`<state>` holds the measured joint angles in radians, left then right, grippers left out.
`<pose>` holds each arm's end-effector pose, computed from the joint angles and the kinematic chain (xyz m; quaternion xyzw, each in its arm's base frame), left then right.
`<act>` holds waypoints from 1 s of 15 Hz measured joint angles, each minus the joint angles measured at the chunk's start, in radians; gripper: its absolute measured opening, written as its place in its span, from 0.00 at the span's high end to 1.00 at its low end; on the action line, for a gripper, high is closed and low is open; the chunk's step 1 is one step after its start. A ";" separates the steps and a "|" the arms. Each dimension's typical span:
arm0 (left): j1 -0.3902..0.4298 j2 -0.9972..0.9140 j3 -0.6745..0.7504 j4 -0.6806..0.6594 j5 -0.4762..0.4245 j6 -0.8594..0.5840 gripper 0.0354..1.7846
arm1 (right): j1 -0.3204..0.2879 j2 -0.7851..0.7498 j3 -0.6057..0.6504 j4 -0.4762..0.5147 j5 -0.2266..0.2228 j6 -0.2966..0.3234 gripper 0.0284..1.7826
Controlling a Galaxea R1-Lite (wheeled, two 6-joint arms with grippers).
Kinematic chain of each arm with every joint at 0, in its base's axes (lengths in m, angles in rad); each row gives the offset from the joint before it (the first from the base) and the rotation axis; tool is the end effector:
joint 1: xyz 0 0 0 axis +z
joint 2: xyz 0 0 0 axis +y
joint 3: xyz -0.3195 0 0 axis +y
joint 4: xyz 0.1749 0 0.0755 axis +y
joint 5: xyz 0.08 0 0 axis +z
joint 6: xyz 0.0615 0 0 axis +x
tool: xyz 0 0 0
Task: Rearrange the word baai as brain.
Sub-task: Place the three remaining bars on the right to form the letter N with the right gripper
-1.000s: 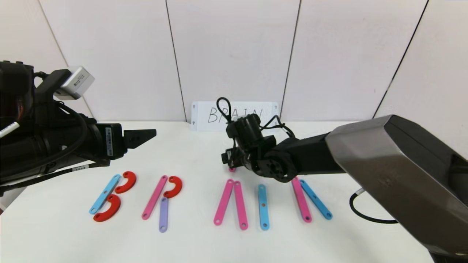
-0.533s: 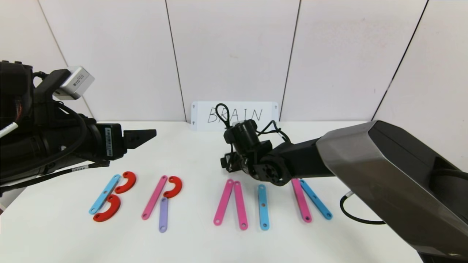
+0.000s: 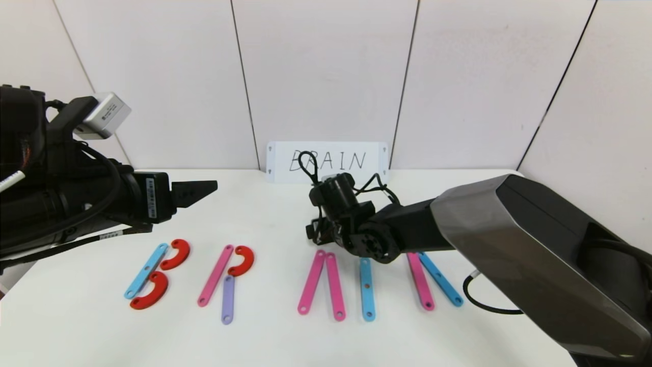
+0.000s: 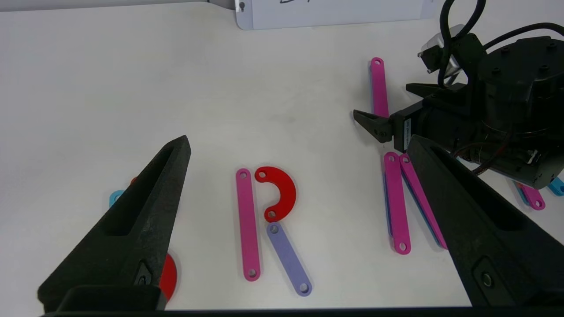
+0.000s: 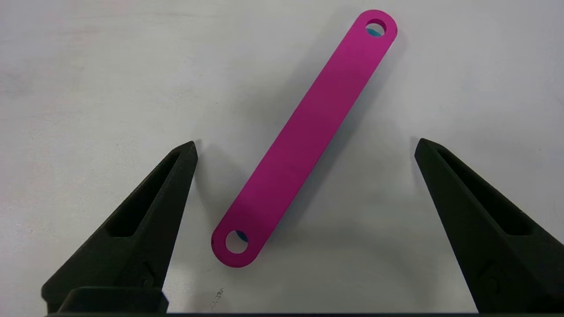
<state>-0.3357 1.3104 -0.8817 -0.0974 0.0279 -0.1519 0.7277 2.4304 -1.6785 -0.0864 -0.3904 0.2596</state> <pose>0.2290 -0.0781 0.2587 -0.0442 0.1732 -0.1385 0.9741 0.4106 0.3344 0.0597 -0.0512 0.2951 0.1215 0.9463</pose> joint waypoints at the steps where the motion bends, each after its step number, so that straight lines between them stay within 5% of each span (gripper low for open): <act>1: 0.000 0.000 0.000 0.000 0.000 0.000 0.04 | -0.001 0.003 -0.001 0.000 0.000 0.000 0.03; 6: 0.000 0.000 0.001 0.000 0.000 0.000 0.04 | -0.003 0.009 -0.007 0.002 0.000 0.000 0.11; 15: 0.000 -0.001 0.000 -0.001 0.001 0.000 0.04 | -0.038 0.007 -0.007 0.005 0.000 0.000 0.84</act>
<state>-0.3357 1.3094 -0.8813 -0.0985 0.0287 -0.1519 0.6894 2.4372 -1.6855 -0.0817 -0.3904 0.2591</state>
